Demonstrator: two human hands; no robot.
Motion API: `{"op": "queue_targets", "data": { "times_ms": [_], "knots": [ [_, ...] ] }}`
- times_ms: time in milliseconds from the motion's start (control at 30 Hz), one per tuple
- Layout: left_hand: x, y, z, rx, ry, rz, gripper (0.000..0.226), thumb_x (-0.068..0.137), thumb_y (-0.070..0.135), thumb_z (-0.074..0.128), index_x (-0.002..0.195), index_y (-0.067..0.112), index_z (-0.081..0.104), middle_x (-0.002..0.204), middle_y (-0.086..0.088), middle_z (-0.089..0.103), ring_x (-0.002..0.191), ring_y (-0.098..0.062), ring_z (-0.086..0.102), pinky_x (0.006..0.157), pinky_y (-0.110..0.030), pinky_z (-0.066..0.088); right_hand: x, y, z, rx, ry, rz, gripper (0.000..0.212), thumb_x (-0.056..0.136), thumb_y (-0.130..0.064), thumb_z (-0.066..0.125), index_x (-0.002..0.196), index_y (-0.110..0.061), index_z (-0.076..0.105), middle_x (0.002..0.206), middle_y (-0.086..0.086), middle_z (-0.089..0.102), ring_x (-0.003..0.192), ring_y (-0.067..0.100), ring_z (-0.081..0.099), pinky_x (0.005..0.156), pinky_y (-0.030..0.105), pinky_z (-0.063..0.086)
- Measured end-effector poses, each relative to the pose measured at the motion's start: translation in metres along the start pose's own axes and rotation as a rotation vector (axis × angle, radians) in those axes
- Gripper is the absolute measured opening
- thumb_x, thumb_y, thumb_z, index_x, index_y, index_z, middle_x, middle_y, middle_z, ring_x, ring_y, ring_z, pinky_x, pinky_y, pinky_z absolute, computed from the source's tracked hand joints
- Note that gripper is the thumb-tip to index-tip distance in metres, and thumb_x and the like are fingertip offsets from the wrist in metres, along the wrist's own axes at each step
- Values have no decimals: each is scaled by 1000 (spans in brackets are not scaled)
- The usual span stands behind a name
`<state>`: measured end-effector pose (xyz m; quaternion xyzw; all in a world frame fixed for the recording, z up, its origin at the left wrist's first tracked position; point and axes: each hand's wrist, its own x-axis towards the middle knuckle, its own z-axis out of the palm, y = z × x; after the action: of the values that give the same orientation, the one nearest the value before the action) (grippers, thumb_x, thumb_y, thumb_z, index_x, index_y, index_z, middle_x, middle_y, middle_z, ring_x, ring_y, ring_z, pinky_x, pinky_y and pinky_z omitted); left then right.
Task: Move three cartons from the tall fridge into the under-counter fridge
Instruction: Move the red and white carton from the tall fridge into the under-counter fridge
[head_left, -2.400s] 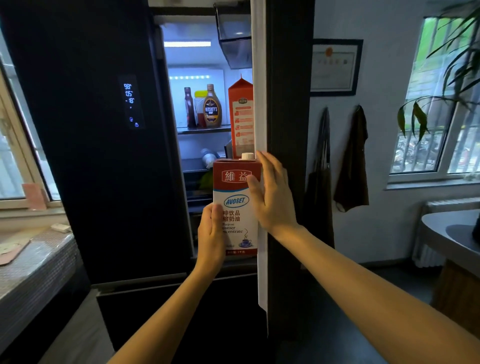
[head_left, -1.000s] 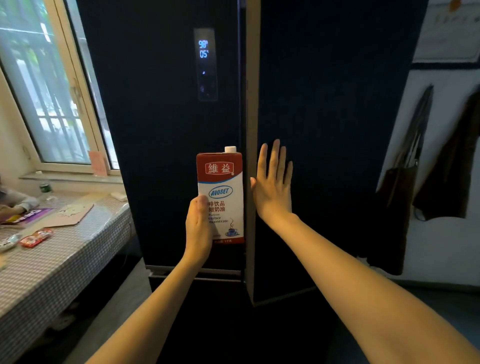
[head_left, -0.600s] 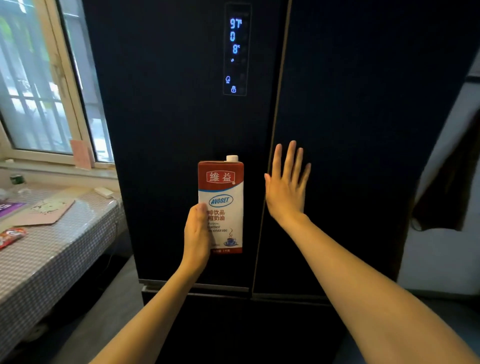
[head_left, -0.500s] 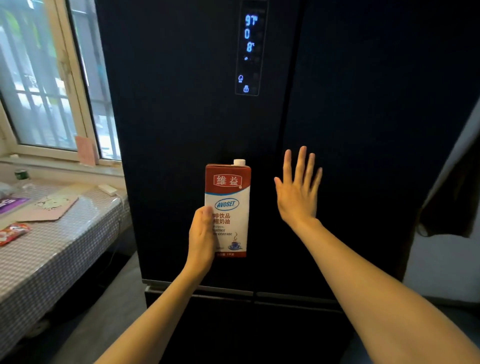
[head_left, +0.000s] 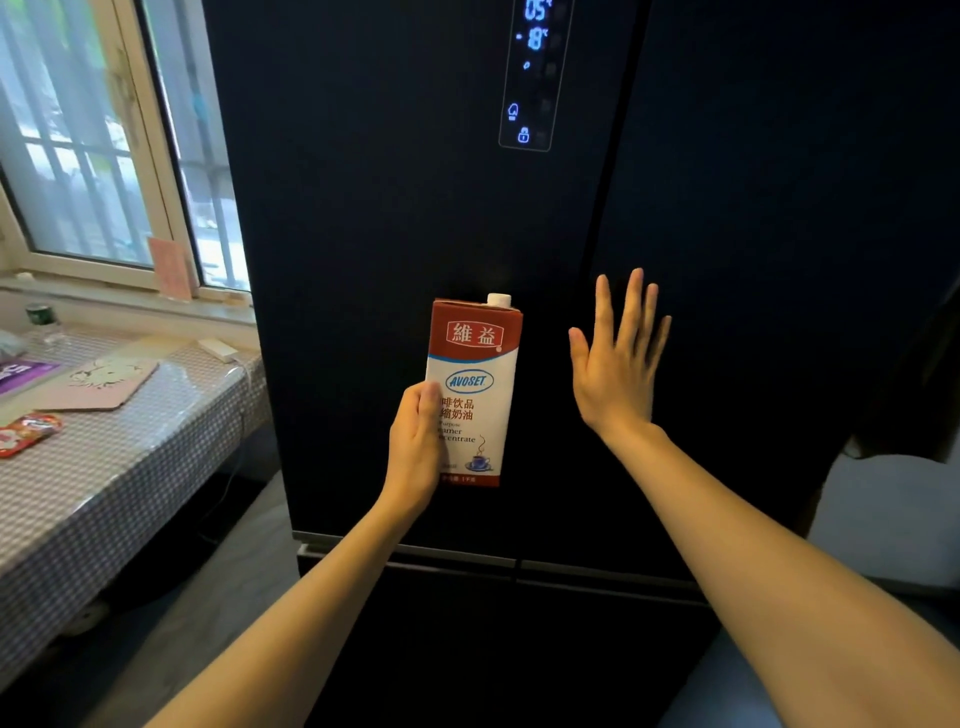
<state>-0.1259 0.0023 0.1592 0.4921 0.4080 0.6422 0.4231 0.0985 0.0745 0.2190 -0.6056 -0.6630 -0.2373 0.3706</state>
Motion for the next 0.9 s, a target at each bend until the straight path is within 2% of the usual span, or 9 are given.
{"op": "queue_targets", "data": {
  "times_ms": [67,100,200,333,433,500,600,733,900],
  "knots": [
    [1,3,5,8,-10,-3,24,106,42,41,113,23,55,112,1,72,96,-7,75,72,-19,59,-11,-3,-2,135,36,-19,62,107,-44,34,160,-15,21,169,13,12,157,31,9,126,53,5],
    [2,5,8,13,-11,0,24,107,42,41,113,23,55,113,0,72,97,-8,75,73,-20,59,-18,-6,-2,188,58,-34,58,106,-43,35,156,-14,32,163,13,26,152,31,23,125,51,15],
    [1,10,26,26,-20,16,25,107,42,41,113,22,55,113,1,72,98,-8,75,74,-20,59,-37,-16,-5,405,48,20,54,103,-47,33,134,-10,57,132,10,55,122,28,53,102,43,42],
    [-4,12,62,40,-47,22,29,107,45,41,115,21,54,114,1,72,100,-8,74,74,-19,59,-55,-19,-16,785,-90,314,67,97,-65,25,122,-15,62,121,1,64,106,7,62,89,33,56],
    [-12,10,100,51,-89,21,27,108,45,40,114,24,54,114,2,72,100,-7,74,74,-19,59,-67,2,-26,929,-61,478,64,89,-79,26,109,-30,62,106,-11,72,91,-3,69,74,20,58],
    [-21,6,130,49,-134,13,27,108,44,40,115,22,54,116,0,72,102,-11,74,77,-23,60,-74,26,-36,986,-21,556,62,84,-86,29,103,-36,60,92,-20,73,85,-3,72,69,19,59],
    [-35,-1,183,33,-198,-5,35,109,44,40,123,15,53,119,-4,71,106,-16,73,87,-31,61,-82,70,-60,922,36,563,74,79,-93,25,110,-34,57,85,-29,68,81,-10,70,62,11,54],
    [-57,-12,260,47,-275,-20,33,107,48,40,118,20,54,117,-1,71,102,-11,74,83,-28,59,-96,146,-92,825,46,558,59,92,-80,27,114,-32,53,93,-22,67,83,-11,69,63,14,55],
    [-94,-35,371,70,-383,-65,46,103,57,39,120,19,56,115,-1,72,100,-11,74,82,-26,59,-126,261,-128,736,49,635,40,105,-56,31,119,-26,54,112,-4,73,95,7,72,76,27,60]
  ]
}}
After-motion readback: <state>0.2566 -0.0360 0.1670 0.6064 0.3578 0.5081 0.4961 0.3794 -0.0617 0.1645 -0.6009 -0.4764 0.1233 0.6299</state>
